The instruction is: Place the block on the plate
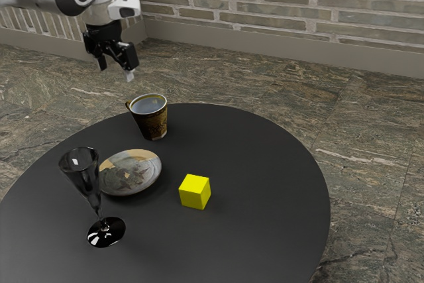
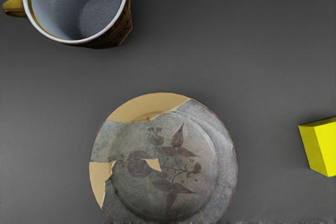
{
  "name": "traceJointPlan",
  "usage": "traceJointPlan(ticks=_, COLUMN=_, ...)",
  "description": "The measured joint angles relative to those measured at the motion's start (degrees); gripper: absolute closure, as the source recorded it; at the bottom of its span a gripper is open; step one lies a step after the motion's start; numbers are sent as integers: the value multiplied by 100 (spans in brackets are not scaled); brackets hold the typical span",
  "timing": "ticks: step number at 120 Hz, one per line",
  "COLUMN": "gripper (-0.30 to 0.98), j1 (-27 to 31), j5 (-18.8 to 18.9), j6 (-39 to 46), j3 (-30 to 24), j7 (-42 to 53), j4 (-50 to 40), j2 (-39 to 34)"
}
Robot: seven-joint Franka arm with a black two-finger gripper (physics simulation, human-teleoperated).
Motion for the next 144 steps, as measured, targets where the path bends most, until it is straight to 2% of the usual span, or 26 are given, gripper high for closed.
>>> traceJointPlan(ticks=18, gripper=0, j1=-10, j5=-56, j6=13, j3=0, j7=5, j4=-125, j2=26)
traceJointPlan(ticks=28, gripper=0, j1=-167, j5=-81, j6=159, j3=-42, j7=-108, j4=-502, j2=-3)
traceJointPlan(ticks=57, gripper=0, j1=-639, j5=-91, j6=1013, j3=-201, j7=-613, j4=-1728, j2=-38)
traceJointPlan(ticks=79, gripper=0, j1=-850, j5=-200, j6=1669, j3=-268, j7=-1262, j4=-2310, j2=-6)
traceJointPlan(ticks=97, gripper=0, j1=-945, j5=-310, j6=2104, j3=-498, j7=-1755, j4=-2491, j2=114)
traceJointPlan(ticks=144, gripper=0, j1=-1042, j5=-324, j6=2995, j3=-559, j7=-2530, j4=-2568, j2=762)
